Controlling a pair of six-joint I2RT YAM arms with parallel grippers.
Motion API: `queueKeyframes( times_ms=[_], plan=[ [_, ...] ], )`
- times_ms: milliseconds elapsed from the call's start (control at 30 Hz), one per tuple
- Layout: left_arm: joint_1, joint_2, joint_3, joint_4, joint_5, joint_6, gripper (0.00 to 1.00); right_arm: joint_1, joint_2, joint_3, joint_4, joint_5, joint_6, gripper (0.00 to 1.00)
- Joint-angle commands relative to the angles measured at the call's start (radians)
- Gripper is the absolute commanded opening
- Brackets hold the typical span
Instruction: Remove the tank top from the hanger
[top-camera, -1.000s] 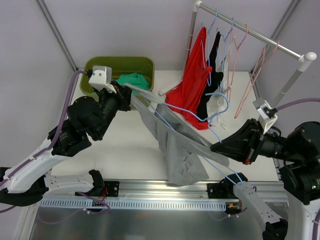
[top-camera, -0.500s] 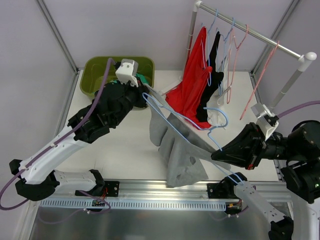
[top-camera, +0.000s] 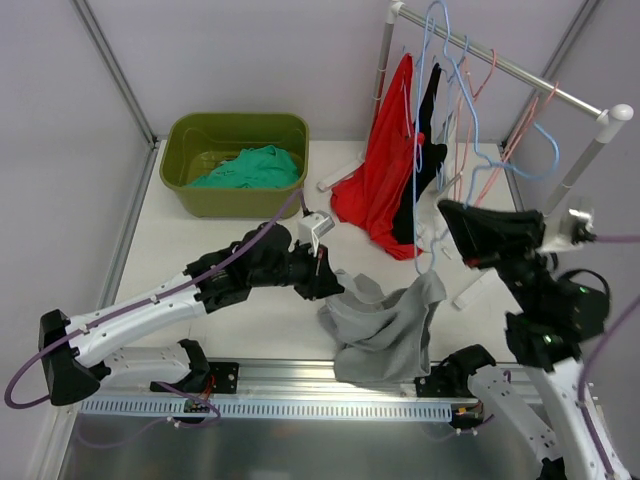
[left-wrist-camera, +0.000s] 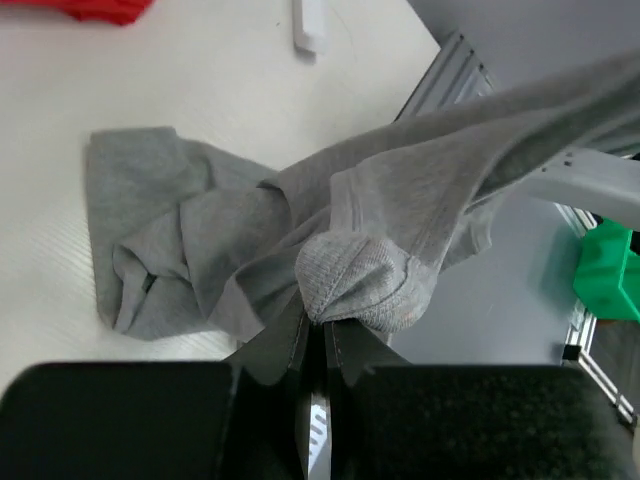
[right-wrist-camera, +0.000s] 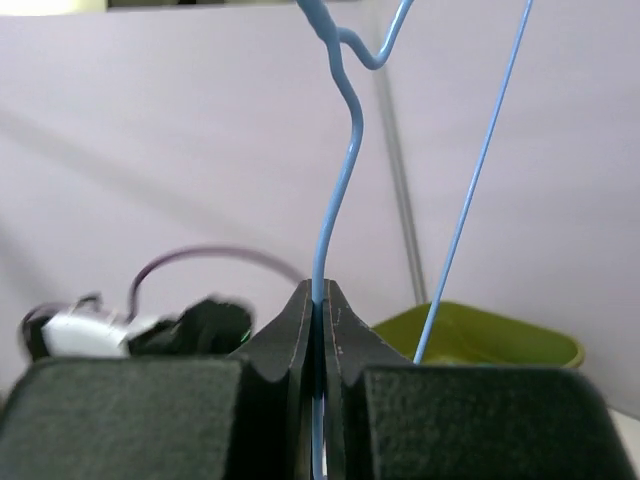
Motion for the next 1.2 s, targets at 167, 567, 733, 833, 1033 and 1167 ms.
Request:
queueKeyframes(
  times_ms=[167,567,733,833,1033,1167],
  plan=[
    [0.028,-0.095,-0.128,-0.139,-0.438,-0.235,0.00,0.006,0.264,0.196,0.061,0.294,-0.070,0.00],
    [0.080,-0.087,-0.243,-0.157,-0.469,-0.243,0.00,0.006,0.089,0.475,-0.877,0.582,-0.122,0.00],
    [0.080,-0.141,-0.214,-0.214,-0.430,-0.208,0.63,0.006,0.112,0.537,-1.048,0.611,-0.102,0.00],
    [0.080,-0.201,-0.173,-0.300,-0.437,-0.189,0.95,0.006,0.118,0.547,-1.066,0.625,-0.078,0.00],
    [0.080,-0.355,-0.076,-0.479,-0.484,-0.139,0.99,0.006,0.100,0.569,-1.094,0.647,-0.052,0.00],
    [0.080,-0.420,-0.058,-0.555,-0.492,-0.122,0.99,0.006,0.132,0.583,-1.108,0.637,-0.067,0.00]
  ],
)
